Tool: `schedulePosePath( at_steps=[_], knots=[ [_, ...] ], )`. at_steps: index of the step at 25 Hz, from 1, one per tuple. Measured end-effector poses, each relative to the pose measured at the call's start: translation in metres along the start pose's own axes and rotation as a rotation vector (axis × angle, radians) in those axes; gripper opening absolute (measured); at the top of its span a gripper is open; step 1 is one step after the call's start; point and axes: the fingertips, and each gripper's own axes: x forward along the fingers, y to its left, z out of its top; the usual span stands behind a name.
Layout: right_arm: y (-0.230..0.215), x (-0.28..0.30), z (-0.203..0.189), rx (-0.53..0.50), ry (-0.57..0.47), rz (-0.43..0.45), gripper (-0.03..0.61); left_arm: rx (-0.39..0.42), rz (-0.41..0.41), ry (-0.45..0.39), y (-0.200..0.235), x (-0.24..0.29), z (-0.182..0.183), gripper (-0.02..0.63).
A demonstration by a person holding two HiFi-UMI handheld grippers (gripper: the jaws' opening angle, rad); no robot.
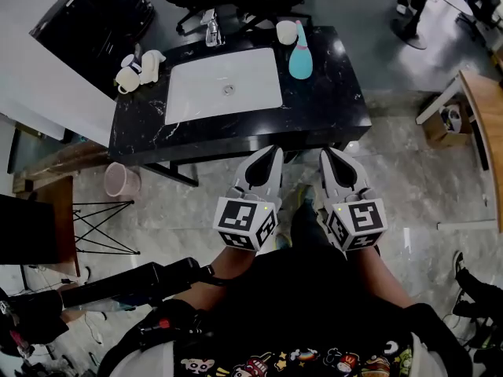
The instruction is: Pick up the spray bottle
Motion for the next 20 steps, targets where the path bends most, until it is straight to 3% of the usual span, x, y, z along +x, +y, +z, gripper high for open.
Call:
schedulePosePath(
  at_steps=[7, 14, 20],
  knots=[
    [-0.025, 0.060, -0.006, 0.005, 0.008, 0.012, 0.023, 0.011, 0.035, 0.011, 0.035, 0.044, -0.001, 0.000],
    [-0.070, 0.138, -0.004, -0.021, 0.032, 0.004, 0.023, -0.006, 0.087, 0.039, 0.077, 0.111, 0.008, 0.000],
    [-0.113, 0.205, 0.001, -0.045, 0.014, -0.027, 0.028, -0.003, 0.085, 0.054, 0.099, 0.174, 0.010, 0.000]
  ],
)
